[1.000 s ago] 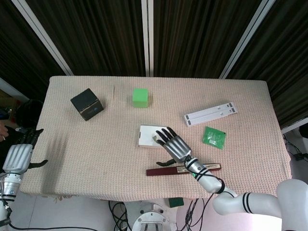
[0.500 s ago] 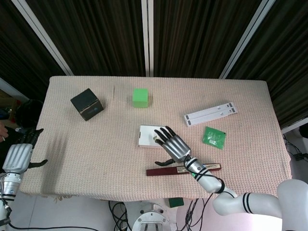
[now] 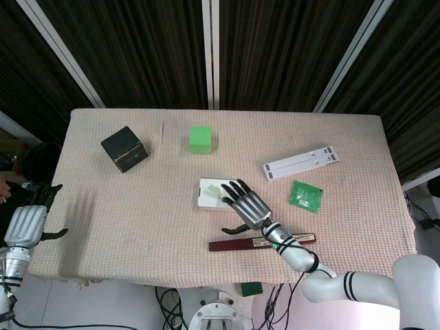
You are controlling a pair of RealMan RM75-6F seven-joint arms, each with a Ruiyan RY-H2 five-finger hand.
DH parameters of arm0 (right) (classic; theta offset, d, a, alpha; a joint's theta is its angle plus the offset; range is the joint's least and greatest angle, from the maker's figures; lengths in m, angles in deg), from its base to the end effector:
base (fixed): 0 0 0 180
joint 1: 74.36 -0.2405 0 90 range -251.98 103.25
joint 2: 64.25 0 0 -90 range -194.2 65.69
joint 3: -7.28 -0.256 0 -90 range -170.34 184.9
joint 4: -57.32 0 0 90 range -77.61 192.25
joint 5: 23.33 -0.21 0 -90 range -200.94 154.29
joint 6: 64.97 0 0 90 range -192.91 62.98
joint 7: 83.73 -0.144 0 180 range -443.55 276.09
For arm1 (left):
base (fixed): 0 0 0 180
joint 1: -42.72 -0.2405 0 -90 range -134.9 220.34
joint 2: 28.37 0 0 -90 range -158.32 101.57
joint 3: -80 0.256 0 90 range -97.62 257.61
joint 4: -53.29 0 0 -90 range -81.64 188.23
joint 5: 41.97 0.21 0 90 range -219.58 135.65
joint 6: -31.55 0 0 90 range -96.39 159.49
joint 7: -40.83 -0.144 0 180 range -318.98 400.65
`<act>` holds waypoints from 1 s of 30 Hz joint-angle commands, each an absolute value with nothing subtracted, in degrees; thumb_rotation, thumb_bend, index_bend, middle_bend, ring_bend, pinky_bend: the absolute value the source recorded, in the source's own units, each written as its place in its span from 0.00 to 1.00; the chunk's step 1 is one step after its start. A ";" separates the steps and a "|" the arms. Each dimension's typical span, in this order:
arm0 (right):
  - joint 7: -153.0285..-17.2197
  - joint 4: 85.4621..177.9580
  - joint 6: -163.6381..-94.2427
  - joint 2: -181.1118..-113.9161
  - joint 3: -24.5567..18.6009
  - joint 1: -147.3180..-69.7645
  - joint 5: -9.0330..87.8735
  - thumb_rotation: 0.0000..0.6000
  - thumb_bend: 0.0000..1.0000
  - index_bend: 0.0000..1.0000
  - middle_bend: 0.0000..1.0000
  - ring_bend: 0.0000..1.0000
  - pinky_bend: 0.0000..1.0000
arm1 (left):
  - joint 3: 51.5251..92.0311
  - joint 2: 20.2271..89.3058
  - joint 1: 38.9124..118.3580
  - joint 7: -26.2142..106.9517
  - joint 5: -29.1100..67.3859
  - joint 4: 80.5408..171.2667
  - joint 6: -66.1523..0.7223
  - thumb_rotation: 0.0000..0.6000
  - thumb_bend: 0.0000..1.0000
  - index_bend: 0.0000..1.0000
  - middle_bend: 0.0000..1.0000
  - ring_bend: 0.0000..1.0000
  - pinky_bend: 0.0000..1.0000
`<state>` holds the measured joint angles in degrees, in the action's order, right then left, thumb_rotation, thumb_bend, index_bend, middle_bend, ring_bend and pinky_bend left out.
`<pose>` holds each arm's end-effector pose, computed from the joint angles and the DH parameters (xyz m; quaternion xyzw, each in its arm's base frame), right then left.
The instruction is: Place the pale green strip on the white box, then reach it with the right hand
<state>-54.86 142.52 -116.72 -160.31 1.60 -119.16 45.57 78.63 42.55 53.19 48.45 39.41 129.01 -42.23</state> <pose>-0.1112 -0.2995 -0.0747 0.8284 -0.2980 0.3366 0.3341 -0.3633 0.2119 0.1297 -0.6175 -0.4301 -0.3266 0.5718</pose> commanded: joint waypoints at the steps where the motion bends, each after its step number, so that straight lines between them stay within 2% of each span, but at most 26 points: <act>1: -56.39 142.41 -117.56 -160.25 1.58 -118.98 47.07 0.32 0.18 0.27 0.00 0.00 0.00 | 78.59 42.50 53.23 48.33 39.46 129.10 -42.25 1.00 0.05 0.07 0.11 0.02 0.19; 8: -58.18 141.22 -119.00 -160.70 1.00 -118.84 48.82 0.32 0.18 0.27 0.00 0.00 0.00 | 78.53 42.42 53.18 48.08 39.46 129.31 -42.31 1.00 0.05 0.07 0.11 0.02 0.19; 20: -56.96 139.42 -117.40 -162.00 1.25 -119.23 47.03 0.32 0.18 0.27 0.00 0.00 0.00 | 78.49 42.24 52.97 47.95 39.25 129.45 -42.27 1.00 0.05 0.07 0.11 0.02 0.19; 30: -58.88 140.75 -119.22 -161.18 1.05 -118.72 49.28 0.32 0.18 0.27 0.00 0.00 0.00 | 78.40 42.11 52.95 47.80 39.38 129.67 -42.42 1.00 0.05 0.07 0.11 0.02 0.19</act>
<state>-58.75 140.60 -119.09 -161.31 1.04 -118.83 49.12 78.41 42.10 52.94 47.80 39.38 129.69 -42.43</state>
